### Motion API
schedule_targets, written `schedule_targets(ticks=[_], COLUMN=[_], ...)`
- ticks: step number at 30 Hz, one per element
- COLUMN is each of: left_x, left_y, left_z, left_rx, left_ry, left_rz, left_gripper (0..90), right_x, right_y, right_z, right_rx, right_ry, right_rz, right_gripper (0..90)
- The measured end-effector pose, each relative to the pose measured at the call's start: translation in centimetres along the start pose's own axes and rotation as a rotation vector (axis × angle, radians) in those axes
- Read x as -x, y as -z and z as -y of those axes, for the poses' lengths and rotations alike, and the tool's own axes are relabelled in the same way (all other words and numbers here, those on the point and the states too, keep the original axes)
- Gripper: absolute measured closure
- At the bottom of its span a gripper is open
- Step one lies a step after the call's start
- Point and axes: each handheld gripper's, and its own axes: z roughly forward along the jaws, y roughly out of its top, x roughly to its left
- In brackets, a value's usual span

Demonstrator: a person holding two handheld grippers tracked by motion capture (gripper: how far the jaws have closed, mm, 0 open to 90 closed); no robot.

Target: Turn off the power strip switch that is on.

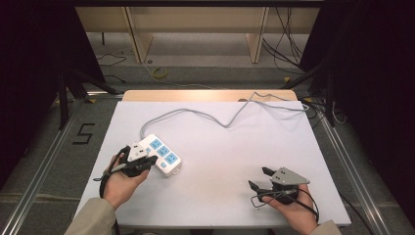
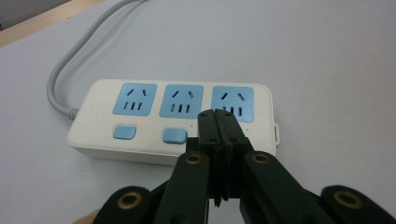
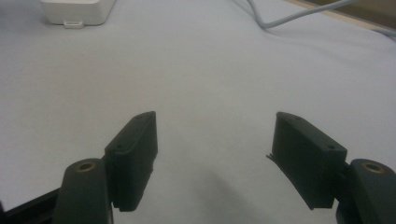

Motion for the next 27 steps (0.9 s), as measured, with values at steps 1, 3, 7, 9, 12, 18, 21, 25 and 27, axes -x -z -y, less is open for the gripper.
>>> schedule_targets(ticks=[1,3,7,9,12,18,21,25,27], left_x=[0.0,0.0,0.0,0.0,-0.2,-0.3,-0.5,-0.7,-0.7], left_y=[0.0,-0.1,-0.1,-0.2,-0.2,-0.2,-0.1,-0.2,-0.2], left_z=[0.0,-0.1,-0.3,-0.4,-0.5,-0.9,-1.1,-1.3,-1.4], left_rx=[0.000,-0.001,-0.003,0.000,0.001,-0.004,-0.008,-0.017,-0.014], left_ry=[-0.002,-0.002,-0.010,-0.007,-0.012,0.000,0.004,0.005,0.013], left_rz=[0.000,0.000,-0.006,-0.007,-0.014,-0.022,-0.024,-0.029,-0.031], left_gripper=[89.4,89.4,89.4,89.4,89.4,89.4,89.4,89.4,89.4], right_x=[0.0,-0.1,-0.1,-0.1,-0.1,-0.1,-0.1,-0.1,0.0], right_y=[0.0,0.0,-0.1,-0.1,-0.1,-0.1,-0.1,0.0,0.0], right_z=[0.0,0.0,0.0,0.0,0.0,0.0,0.0,0.0,-0.1], right_rx=[0.003,0.012,0.012,0.012,0.016,0.014,0.014,0.011,0.010], right_ry=[0.002,0.010,0.020,0.020,0.020,0.023,0.022,0.018,0.013], right_rz=[0.002,0.009,0.025,0.032,0.038,0.028,0.022,0.018,0.015], right_gripper=[32.1,32.2,33.3,34.2,35.2,36.8,37.0,37.0,36.8])
